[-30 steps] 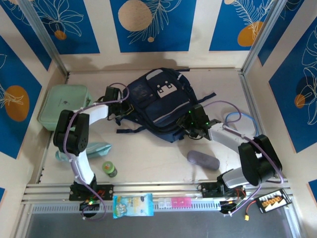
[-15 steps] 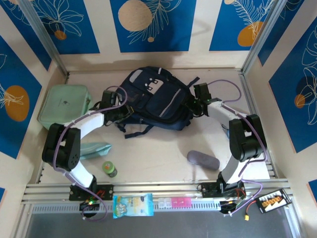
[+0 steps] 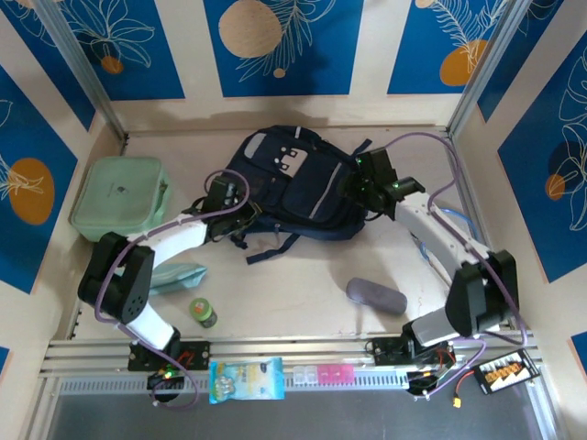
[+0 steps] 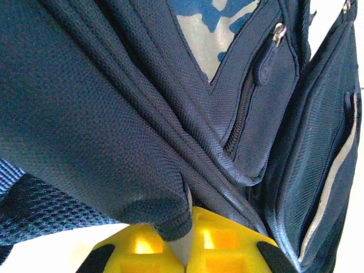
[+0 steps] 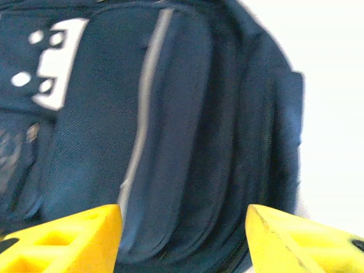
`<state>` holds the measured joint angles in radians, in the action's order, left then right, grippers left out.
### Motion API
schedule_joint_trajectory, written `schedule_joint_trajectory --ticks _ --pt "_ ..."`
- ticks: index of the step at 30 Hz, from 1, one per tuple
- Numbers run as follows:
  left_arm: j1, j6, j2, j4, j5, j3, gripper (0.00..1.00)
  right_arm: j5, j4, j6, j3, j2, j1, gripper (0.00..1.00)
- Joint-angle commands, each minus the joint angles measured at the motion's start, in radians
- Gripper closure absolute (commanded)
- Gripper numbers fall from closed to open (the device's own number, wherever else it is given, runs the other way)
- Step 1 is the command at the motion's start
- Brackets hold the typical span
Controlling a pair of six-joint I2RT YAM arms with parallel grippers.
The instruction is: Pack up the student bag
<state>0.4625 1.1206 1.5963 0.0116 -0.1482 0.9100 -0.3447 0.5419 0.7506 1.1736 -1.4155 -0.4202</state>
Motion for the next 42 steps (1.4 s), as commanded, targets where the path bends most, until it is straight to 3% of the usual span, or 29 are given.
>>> schedule_joint_trajectory --ticks 1,7,13,28,40,42 --pt "0.042 0.032 -0.027 0.042 0.025 0.100 1.00 -0.045 0.056 0.051 -0.026 0.083 -0.101 0.42" --pt "0.068 0.057 0.011 0.019 0.014 0.146 1.00 -0.077 0.008 0.094 -0.042 0.042 -0.317 0.49" --pt "0.077 0.050 0.018 -0.012 -0.008 0.171 1.00 -0.066 -0.045 0.085 0.007 -0.127 -0.439 0.68" --pt "0.078 0.047 0.003 -0.007 -0.031 0.158 1.00 -0.166 -0.121 0.036 0.146 -0.366 -0.383 0.70" --pt "0.078 0.036 0.002 -0.020 -0.039 0.159 1.00 -0.250 -0.028 0.061 0.249 -0.470 -0.367 0.71" --pt "0.078 0.035 -0.002 -0.022 -0.036 0.156 1.00 -0.260 -0.016 0.060 0.251 -0.480 -0.370 0.75"
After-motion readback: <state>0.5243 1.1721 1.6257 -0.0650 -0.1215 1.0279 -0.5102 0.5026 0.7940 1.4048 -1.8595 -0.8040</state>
